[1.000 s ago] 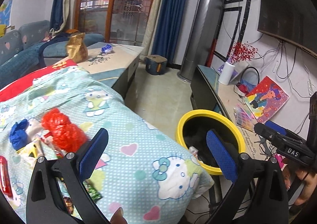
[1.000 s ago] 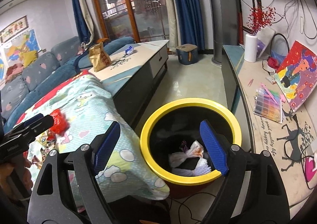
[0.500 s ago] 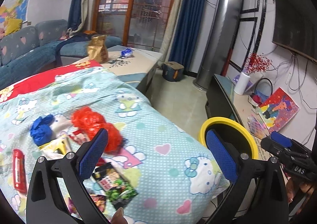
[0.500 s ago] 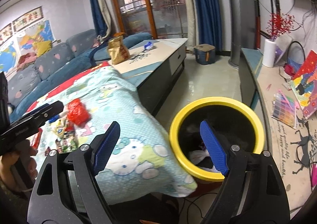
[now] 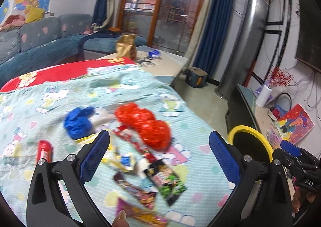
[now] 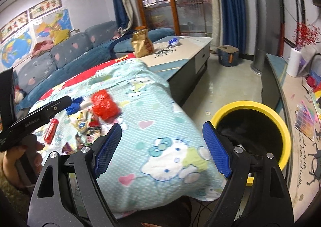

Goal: Collect trash
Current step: 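Move both tools back over the bed toward the red tube and snack packet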

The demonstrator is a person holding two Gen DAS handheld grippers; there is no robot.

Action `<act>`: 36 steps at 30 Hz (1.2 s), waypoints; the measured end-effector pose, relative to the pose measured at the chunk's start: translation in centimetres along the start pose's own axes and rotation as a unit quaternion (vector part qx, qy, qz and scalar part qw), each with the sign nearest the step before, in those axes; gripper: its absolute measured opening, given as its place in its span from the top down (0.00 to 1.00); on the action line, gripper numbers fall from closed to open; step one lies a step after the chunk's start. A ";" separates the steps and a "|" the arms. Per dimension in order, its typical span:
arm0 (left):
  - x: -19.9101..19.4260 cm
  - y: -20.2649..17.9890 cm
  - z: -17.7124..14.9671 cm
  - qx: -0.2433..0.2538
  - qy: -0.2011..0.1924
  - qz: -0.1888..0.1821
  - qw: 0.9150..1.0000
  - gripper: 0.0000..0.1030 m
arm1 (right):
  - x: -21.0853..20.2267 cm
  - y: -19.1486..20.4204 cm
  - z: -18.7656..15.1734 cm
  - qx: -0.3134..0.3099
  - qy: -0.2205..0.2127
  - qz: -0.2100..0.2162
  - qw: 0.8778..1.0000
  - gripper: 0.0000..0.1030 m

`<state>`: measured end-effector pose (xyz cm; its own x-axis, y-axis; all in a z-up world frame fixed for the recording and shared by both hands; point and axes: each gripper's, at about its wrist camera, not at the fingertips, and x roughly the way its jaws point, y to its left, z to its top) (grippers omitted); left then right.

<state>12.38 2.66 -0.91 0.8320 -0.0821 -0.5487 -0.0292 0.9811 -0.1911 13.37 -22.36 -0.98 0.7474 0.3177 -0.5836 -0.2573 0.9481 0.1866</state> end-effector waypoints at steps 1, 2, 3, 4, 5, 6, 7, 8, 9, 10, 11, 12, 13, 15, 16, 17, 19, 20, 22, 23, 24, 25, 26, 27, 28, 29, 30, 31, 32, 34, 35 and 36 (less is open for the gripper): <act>-0.1 0.9 0.0 -0.006 0.000 0.006 1.000 0.06 | 0.2 0.5 0.0 -0.004 0.001 0.005 1.000 0.27; -0.2 1.3 0.0 -0.011 0.000 0.010 1.000 0.06 | 0.3 1.0 0.1 -0.009 0.002 0.008 1.000 0.27; -0.3 2.2 0.0 -0.016 0.000 0.018 1.000 0.06 | 0.6 1.7 0.1 -0.015 0.004 0.013 1.000 0.27; -0.4 2.7 0.0 -0.020 0.000 0.023 1.000 0.06 | 0.8 2.2 0.2 -0.019 0.006 0.017 1.000 0.27; -0.5 3.3 0.0 -0.023 -0.001 0.028 0.999 0.06 | 1.0 2.6 0.3 -0.023 0.008 0.021 0.999 0.27; -0.6 4.1 0.0 -0.027 -0.002 0.036 0.999 0.06 | 1.3 3.1 0.3 -0.027 0.010 0.026 0.999 0.27; -0.7 4.4 0.0 -0.031 -0.002 0.041 0.999 0.06 | 1.5 3.6 0.2 -0.031 0.014 0.030 0.999 0.27; -0.8 5.1 -0.1 -0.035 -0.002 0.046 0.998 0.06 | 1.9 4.2 0.2 -0.036 0.018 0.035 0.999 0.27; -1.0 5.9 -0.1 -0.039 -0.002 0.054 0.998 0.06 | 2.1 4.5 0.1 -0.039 0.021 0.038 0.998 0.27; -1.1 6.4 -0.2 -0.042 -0.002 0.060 0.997 0.06 | 2.3 5.0 0.0 -0.042 0.024 0.042 0.998 0.27; -1.2 7.0 -0.2 -0.045 -0.002 0.066 0.997 0.06 | 2.7 5.5 0.0 -0.047 0.029 0.046 0.997 0.27; -1.3 7.7 -0.4 -0.049 0.000 0.075 0.996 0.06 | 3.0 5.8 -0.1 -0.050 0.032 0.049 0.997 0.27; -1.4 8.5 -0.5 -0.053 0.002 0.079 0.995 0.06 | 3.3 6.1 -0.2 -0.052 0.035 0.051 0.997 0.27; -1.6 9.6 -0.7 -0.061 0.005 0.088 0.994 0.06 | 3.9 7.0 -0.4 -0.058 0.043 0.059 0.996 0.27; -1.6 10.2 -0.8 -0.065 0.007 0.094 0.993 0.06 | 4.2 7.3 -0.5 -0.062 0.046 0.062 0.995 0.27; -1.6 10.7 -0.9 -0.068 0.009 0.099 0.993 0.06 | 4.5 7.6 -0.6 -0.066 0.048 0.064 0.995 0.27; -1.7 11.6 -1.2 -0.073 0.013 0.106 0.992 0.06 | 5.1 8.2 -0.7 -0.070 0.054 0.065 0.994 0.27; -1.7 12.0 -1.4 -0.074 0.015 0.109 0.991 0.06 | 5.6 8.5 -0.8 -0.071 0.060 0.069 0.993 0.27; -1.7 12.8 -1.7 -0.077 0.020 0.114 0.990 0.06 | 6.2 8.8 -1.0 -0.072 0.067 0.074 0.992 0.28; -1.7 13.1 -1.9 -0.077 0.023 0.116 0.990 0.06 | 6.5 9.1 -1.1 -0.074 0.071 0.074 0.992 0.29; -1.6 13.4 -2.1 -0.078 0.025 0.121 0.989 0.06 | 6.9 9.3 -1.2 -0.076 0.077 0.075 0.991 0.30; -1.5 13.9 -2.4 -0.081 0.031 0.124 0.988 0.06 | 7.2 9.4 -1.3 -0.077 0.081 0.077 0.991 0.32; -1.5 14.2 -2.7 -0.083 0.035 0.126 0.988 0.06 | 7.7 9.6 -1.4 -0.079 0.087 0.079 0.990 0.34; -1.4 14.5 -2.9 -0.086 0.039 0.127 0.987 0.07 | 8.0 9.7 -1.6 -0.080 0.091 0.079 0.989 0.35; -1.2 15.0 -3.3 -0.090 0.045 0.129 0.987 0.07 | 8.3 9.8 -1.7 -0.081 0.095 0.080 0.989 0.38; -1.1 15.3 -3.5 -0.092 0.048 0.130 0.986 0.07 | 8.6 10.0 -1.8 -0.082 0.099 0.081 0.988 0.40; -1.0 15.5 -3.8 -0.095 0.052 0.131 0.986 0.07 | 9.1 10.1 -2.0 -0.084 0.105 0.081 0.988 0.41; -0.9 15.9 -4.0 -0.098 0.056 0.131 0.985 0.07 | 9.4 10.2 -2.1 -0.084 0.110 0.081 0.987 0.44; -0.8 16.2 -4.3 -0.101 0.059 0.130 0.985 0.07 | 9.8 10.3 -2.2 -0.083 0.115 0.082 0.987 0.46; -0.5 16.7 -4.8 -0.109 0.066 0.129 0.983 0.08 | 10.7 10.2 -2.6 -0.074 0.128 0.087 0.985 0.48; -0.4 16.8 -4.9 -0.112 0.068 0.129 0.983 0.10 | 11.2 10.2 -2.7 -0.067 0.137 0.090 0.984 0.50; -0.2 17.1 -5.1 -0.116 0.071 0.129 0.982 0.18 | 11.6 10.1 -2.9 -0.065 0.142 0.089 0.984 0.51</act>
<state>8.92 18.56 -8.20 0.6956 0.1240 -0.7077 -0.3676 0.9077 -0.2023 17.64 -9.10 -8.13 0.4870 0.4458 -0.7511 -0.4594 0.8621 0.2139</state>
